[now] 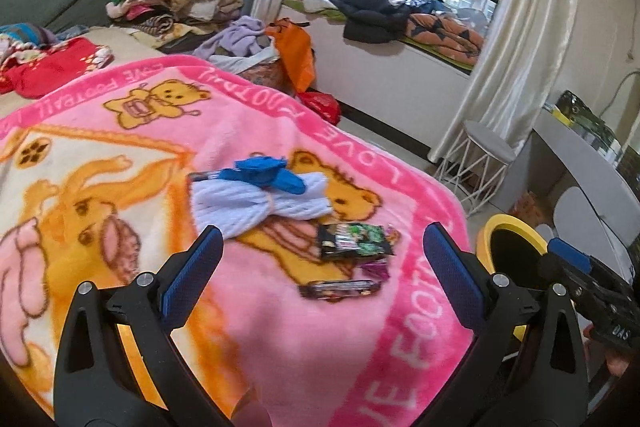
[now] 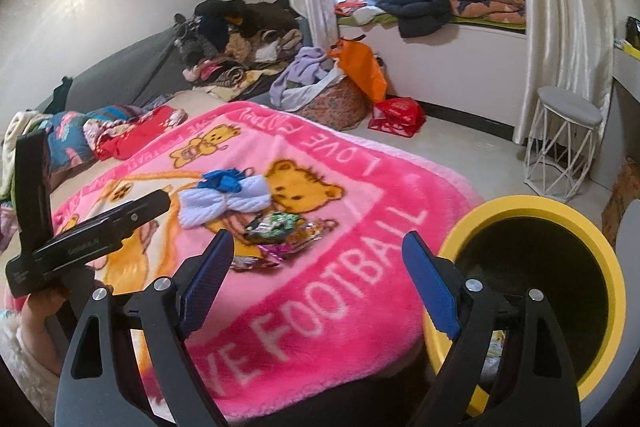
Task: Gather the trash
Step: 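Move both open tools back to the items on the blanket, then grasp the white knitted bow with the left tool while the right tool grasps the green snack packet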
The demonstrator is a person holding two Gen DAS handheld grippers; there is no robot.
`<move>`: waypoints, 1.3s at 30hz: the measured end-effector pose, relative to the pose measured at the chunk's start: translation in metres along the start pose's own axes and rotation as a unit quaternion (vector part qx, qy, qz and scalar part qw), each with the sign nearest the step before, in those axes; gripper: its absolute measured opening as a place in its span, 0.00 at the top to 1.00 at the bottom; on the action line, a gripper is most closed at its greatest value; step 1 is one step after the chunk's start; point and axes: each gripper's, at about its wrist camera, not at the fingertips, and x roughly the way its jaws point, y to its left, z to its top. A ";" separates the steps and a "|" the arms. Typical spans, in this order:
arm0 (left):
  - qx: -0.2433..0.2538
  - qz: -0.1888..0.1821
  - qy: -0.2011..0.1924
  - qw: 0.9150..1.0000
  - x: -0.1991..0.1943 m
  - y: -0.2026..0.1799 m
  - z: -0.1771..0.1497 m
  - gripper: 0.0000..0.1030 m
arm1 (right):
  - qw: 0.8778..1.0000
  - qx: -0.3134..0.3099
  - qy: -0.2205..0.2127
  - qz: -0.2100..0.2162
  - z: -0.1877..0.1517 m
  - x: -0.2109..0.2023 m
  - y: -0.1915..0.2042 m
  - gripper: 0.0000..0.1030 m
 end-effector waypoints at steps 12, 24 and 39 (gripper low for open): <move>-0.044 0.046 0.006 0.998 0.004 0.052 0.000 0.10 | 0.998 -0.022 0.044 0.038 0.001 0.047 0.038 0.19; -0.069 0.051 0.025 0.996 0.030 0.080 0.001 0.10 | 0.995 0.022 0.087 0.046 0.003 0.096 0.035 0.23; -0.094 0.033 0.059 0.993 0.077 0.095 0.002 0.28 | 0.988 0.077 0.126 0.051 0.003 0.145 0.016 0.48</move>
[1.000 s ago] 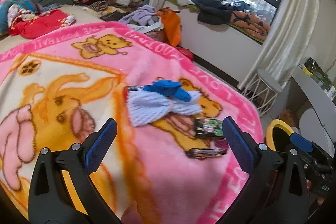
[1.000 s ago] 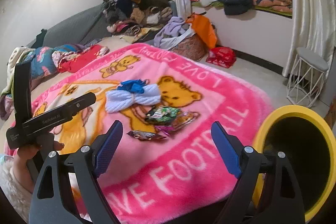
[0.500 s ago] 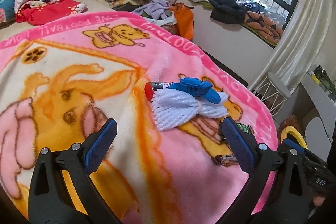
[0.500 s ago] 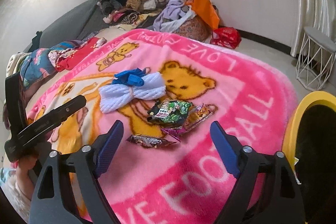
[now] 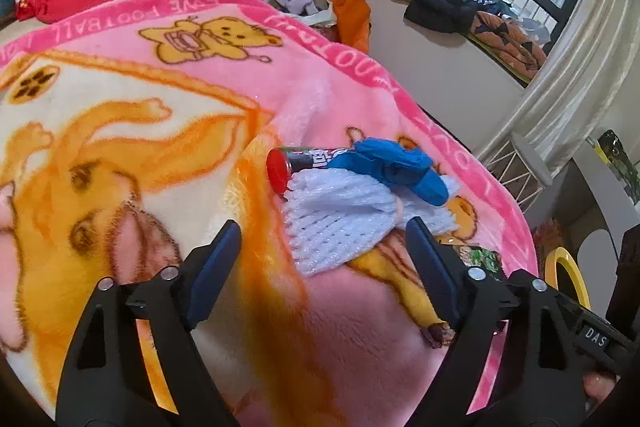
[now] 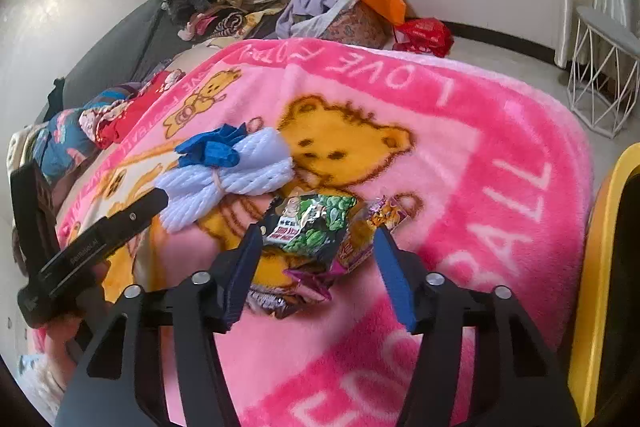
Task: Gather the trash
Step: 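Grasp the white knitted bow with the left tool while the right tool grasps the green snack packet, then lift the white bow and green packet off the blanket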
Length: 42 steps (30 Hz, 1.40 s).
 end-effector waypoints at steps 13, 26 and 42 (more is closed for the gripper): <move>-0.027 -0.005 0.014 1.000 0.015 0.006 -0.003 0.80 | 0.999 -0.027 0.013 0.013 -0.006 0.001 0.009 0.98; 0.006 -0.026 0.010 1.000 -0.016 -0.015 -0.029 0.90 | 0.998 -0.055 0.007 0.026 -0.027 -0.027 0.023 0.98; 0.022 -0.039 -0.039 0.998 -0.073 -0.024 -0.022 0.91 | 0.995 -0.084 -0.026 0.040 -0.033 -0.066 0.036 0.98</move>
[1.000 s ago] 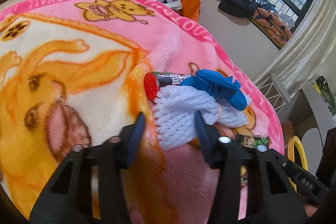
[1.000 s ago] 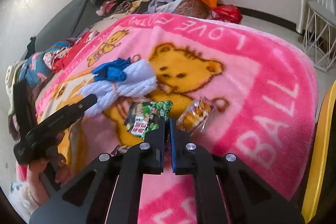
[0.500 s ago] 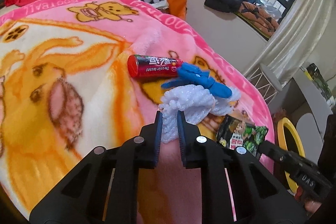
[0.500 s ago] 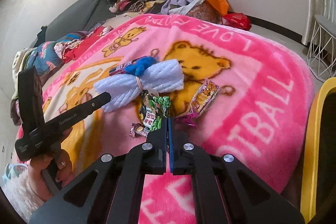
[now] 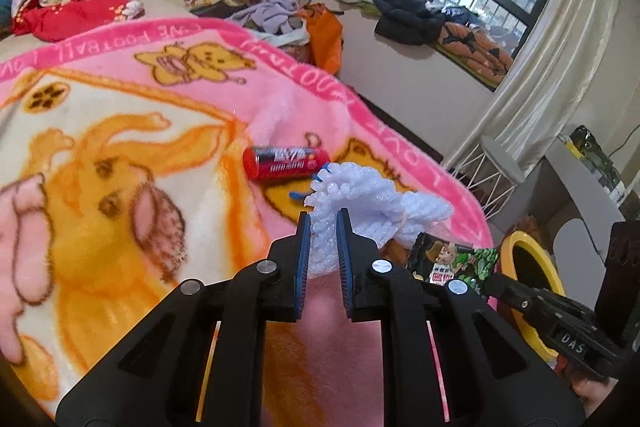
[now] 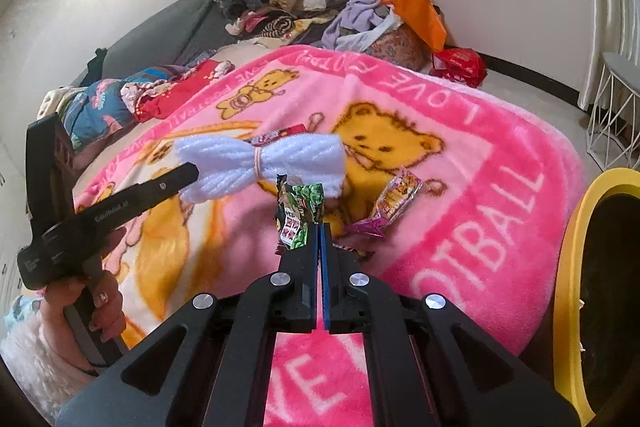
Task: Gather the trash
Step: 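Lift the white bow and green packet off the blanket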
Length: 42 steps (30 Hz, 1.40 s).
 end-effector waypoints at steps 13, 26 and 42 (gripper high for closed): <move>0.005 -0.003 -0.033 0.999 -0.028 -0.013 0.018 0.91 | 0.999 -0.006 -0.033 0.003 0.005 -0.031 0.007 0.98; 0.028 -0.010 -0.044 0.999 -0.038 -0.046 0.026 0.91 | 0.998 0.002 -0.066 -0.006 0.007 -0.065 -0.002 0.98; 0.062 -0.023 -0.038 0.997 -0.035 -0.083 0.018 0.91 | 0.995 0.031 -0.094 -0.030 0.002 -0.101 -0.030 0.98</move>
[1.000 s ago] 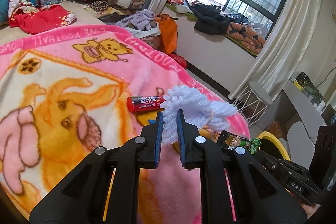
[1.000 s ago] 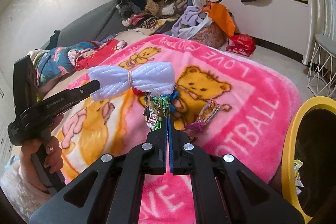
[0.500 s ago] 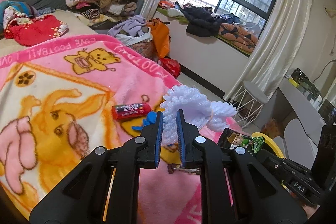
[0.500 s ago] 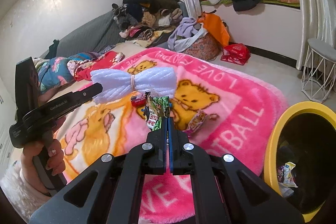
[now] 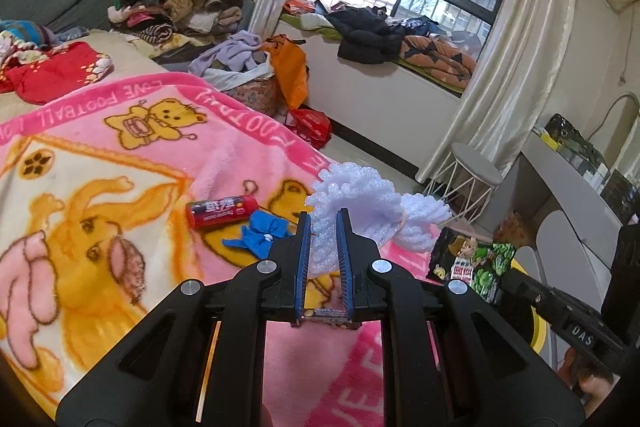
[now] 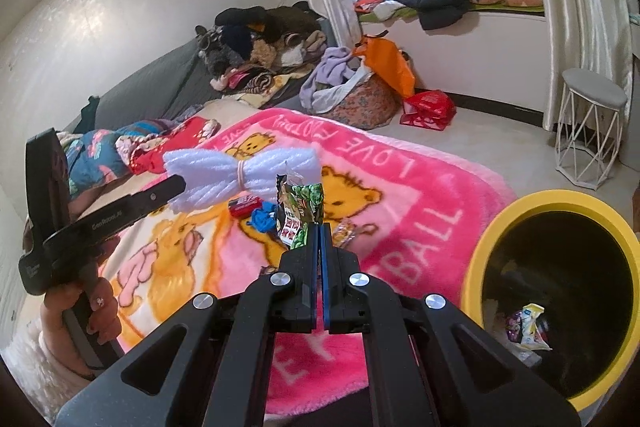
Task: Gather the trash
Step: 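Lift the white bow and green packet off the blanket, then carry the white bow and green packet over the yellow-rimmed bin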
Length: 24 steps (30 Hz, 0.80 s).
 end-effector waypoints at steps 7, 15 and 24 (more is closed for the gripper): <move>0.014 -0.010 0.007 1.000 0.006 -0.016 -0.003 0.91 | 1.000 0.016 -0.009 -0.012 0.000 -0.011 -0.015 0.98; 0.032 -0.021 0.012 0.999 0.012 -0.033 -0.005 0.91 | 0.999 0.034 -0.022 -0.028 0.001 -0.024 -0.034 0.98; 0.050 -0.038 0.017 0.998 0.019 -0.055 -0.009 0.91 | 0.997 0.053 -0.036 -0.051 0.000 -0.037 -0.054 0.98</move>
